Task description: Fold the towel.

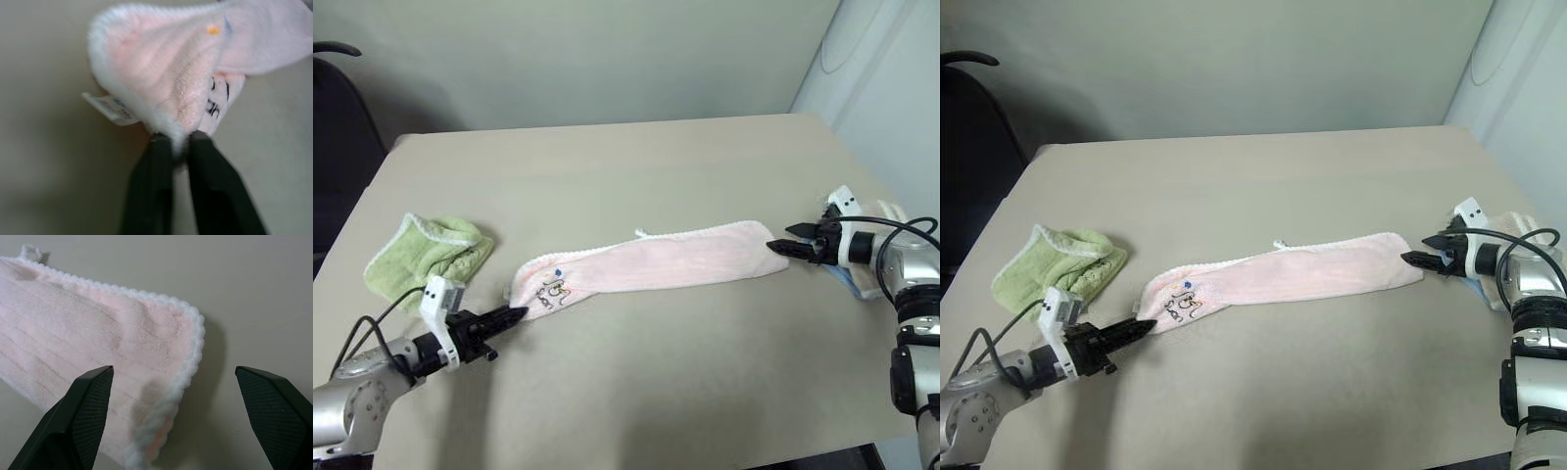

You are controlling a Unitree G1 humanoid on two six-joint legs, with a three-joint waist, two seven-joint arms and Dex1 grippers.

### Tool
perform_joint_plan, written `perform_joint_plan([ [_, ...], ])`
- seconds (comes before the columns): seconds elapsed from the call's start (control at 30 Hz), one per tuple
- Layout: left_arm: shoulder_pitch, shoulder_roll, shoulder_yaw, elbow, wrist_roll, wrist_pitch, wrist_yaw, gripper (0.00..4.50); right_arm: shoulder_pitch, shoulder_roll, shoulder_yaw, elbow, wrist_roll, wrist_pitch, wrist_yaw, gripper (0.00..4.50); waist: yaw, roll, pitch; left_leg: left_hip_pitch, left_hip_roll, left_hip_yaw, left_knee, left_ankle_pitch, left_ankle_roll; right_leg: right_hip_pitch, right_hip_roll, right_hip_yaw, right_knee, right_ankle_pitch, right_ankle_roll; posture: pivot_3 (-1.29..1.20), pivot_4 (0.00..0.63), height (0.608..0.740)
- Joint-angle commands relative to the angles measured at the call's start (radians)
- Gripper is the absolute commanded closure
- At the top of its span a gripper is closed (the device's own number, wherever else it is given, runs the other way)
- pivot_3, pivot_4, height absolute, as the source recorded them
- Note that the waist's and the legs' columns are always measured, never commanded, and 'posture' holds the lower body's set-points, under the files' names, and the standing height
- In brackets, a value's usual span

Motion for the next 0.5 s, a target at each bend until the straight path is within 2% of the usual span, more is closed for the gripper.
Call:
perform_joint_plan([
  [0.03, -0.021, 0.016, 0.055, 0.017, 0.012, -0.038, 0.014, 4.47, 0.006, -0.023, -0.038, -0.057, 0.038, 0.016, -0.004, 0.27, 0.000, 0.000, 0.000, 0.000, 0.000, 0.000, 0.000, 0.000, 0.000, 0.000, 0.000, 0.000, 0.000, 0.000, 0.000, 0.00, 0.150, 0.740],
  [0.3, 0.081, 0.044, 0.102, -0.109, -0.086, 0.017, -0.089, 4.47, 0.070, -0.048, -0.043, -0.160, 0.084, 0.094, 0.019, 0.27, -0.004, 0.000, 0.000, -0.001, 0.000, 0.000, 0.000, 0.000, 0.000, 0.000, 0.000, 0.000, -0.002, 0.000, 0.000, 0.00, 0.150, 0.740],
  [0.5, 0.209, 0.105, 0.117, -0.145, -0.023, -0.036, -0.159, 4.49, 0.113, -0.073, -0.069, -0.275, 0.176, 0.260, 0.067, 0.13, -0.003, 0.000, 0.000, 0.000, 0.000, 0.000, 0.000, 0.000, 0.000, 0.000, 0.000, 0.000, -0.002, 0.000, 0.001, 0.00, 0.150, 0.740],
])
